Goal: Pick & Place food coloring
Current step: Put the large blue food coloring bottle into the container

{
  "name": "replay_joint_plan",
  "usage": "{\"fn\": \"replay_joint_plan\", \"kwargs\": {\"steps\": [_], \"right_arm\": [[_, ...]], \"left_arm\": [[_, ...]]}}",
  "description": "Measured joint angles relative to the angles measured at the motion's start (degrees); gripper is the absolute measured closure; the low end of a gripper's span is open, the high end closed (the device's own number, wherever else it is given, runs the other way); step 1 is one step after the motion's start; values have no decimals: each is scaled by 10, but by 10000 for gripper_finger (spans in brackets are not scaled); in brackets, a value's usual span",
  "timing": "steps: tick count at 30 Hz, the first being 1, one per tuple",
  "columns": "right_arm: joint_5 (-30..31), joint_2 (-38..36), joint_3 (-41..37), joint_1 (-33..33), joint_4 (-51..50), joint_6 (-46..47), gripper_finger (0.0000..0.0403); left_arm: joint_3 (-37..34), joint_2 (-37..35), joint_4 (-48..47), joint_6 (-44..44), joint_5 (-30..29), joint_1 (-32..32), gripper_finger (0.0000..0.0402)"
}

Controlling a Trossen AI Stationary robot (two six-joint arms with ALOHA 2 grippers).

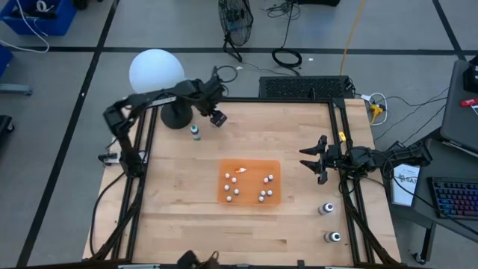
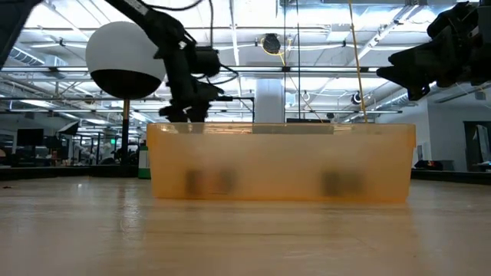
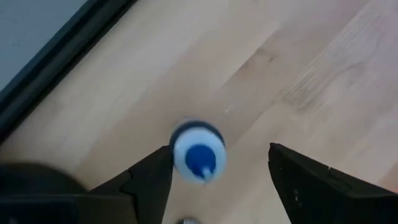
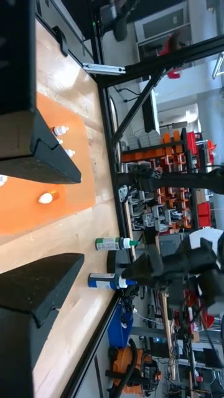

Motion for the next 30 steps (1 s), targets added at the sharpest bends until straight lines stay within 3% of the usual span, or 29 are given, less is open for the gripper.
{"fn": "replay_joint_plan", "kwargs": {"steps": [9, 18, 24, 30], "right_arm": [[0, 0, 0, 0, -1, 0, 220], [0, 0, 0, 0, -1, 0, 220], [0, 0, 0, 0, -1, 0, 220], [0, 0, 0, 0, -1, 0, 220]], "left_arm": [[82, 106, -71, 48, -51, -21, 157], [83, 111, -87, 64, -75, -20, 194], [84, 114, -80, 104, -76, -21, 266], [92, 102, -98, 110, -80, -49, 267]]}}
